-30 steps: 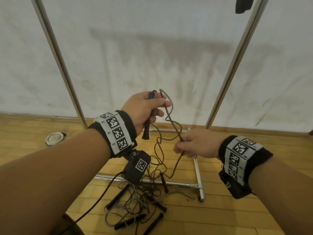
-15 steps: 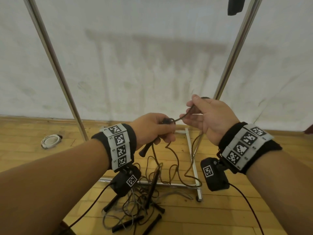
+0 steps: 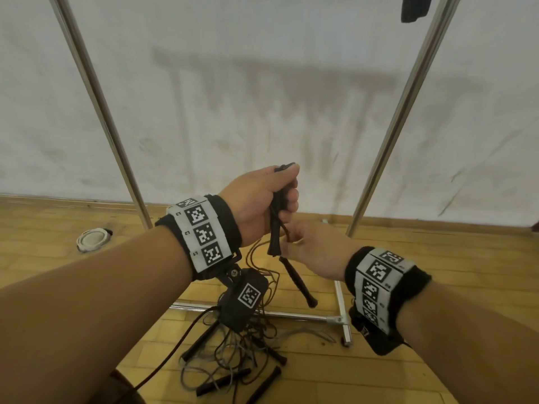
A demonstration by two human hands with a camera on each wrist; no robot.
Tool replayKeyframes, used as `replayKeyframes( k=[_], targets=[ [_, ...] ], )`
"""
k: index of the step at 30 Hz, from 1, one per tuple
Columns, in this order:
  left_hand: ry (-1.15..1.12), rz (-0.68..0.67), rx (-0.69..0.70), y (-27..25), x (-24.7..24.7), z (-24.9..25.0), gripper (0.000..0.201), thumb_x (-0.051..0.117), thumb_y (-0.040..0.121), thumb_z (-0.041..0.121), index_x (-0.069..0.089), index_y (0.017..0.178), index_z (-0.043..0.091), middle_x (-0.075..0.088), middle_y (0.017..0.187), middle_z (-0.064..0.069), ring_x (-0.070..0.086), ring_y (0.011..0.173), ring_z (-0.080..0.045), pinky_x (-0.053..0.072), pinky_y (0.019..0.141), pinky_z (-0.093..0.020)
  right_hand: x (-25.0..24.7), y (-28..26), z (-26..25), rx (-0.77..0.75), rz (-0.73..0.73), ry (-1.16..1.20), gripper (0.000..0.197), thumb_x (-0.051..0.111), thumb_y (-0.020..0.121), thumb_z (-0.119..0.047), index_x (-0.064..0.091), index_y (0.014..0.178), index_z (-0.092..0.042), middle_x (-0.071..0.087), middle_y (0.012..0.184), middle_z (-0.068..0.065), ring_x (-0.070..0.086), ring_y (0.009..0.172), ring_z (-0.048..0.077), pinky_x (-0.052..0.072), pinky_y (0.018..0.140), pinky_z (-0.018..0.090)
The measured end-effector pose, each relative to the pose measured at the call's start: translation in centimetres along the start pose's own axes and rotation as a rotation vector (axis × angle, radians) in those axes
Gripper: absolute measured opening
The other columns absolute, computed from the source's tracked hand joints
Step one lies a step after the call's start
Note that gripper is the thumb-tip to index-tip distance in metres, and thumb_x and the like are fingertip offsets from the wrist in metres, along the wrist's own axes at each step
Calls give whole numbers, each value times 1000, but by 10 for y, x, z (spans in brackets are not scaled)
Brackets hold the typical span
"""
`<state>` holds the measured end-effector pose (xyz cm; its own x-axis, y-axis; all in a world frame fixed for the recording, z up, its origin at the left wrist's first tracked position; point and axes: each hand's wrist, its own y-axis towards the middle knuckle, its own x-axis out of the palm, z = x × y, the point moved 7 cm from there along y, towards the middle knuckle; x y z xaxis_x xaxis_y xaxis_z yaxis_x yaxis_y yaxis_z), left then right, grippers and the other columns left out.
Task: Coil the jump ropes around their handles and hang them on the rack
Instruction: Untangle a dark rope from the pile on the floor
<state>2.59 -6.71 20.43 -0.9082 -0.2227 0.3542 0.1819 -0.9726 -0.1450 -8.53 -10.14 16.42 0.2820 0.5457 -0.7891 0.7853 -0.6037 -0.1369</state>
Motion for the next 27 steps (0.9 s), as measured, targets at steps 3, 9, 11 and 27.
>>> replayKeyframes(
  k=[3,9,11,27],
  targets=[
    [-10,17,16,0,-4,4,20,68,102,30,61,91,14,59,72,-3,56,64,-17,47,55,-27,6,-1,1,20,-58,-9,22,56,101,-48,70,97,-33,74,95,-5,71,84,12,61,77,35],
    [327,264,-7,5,-48,-1,45,71,95,55,68,104,11,75,86,-4,67,81,-20,50,67,-33,-22,-2,12,152,-4,391,25,65,100,-30,71,105,-6,79,88,9,78,75,17,62,62,24],
    [330,254,-85,5,-56,-10,44,71,95,54,69,104,11,77,87,-4,69,84,-21,50,69,-34,-35,-4,15,180,52,466,30,67,99,-30,71,101,0,79,83,12,79,75,22,64,63,28],
    [1057,-144,-85,-10,-7,-28,9,63,100,18,63,105,25,67,83,4,63,69,-10,57,68,-27,-56,-4,15,278,308,390,50,51,102,-49,73,85,-9,74,65,7,73,57,24,57,47,30]
  ],
)
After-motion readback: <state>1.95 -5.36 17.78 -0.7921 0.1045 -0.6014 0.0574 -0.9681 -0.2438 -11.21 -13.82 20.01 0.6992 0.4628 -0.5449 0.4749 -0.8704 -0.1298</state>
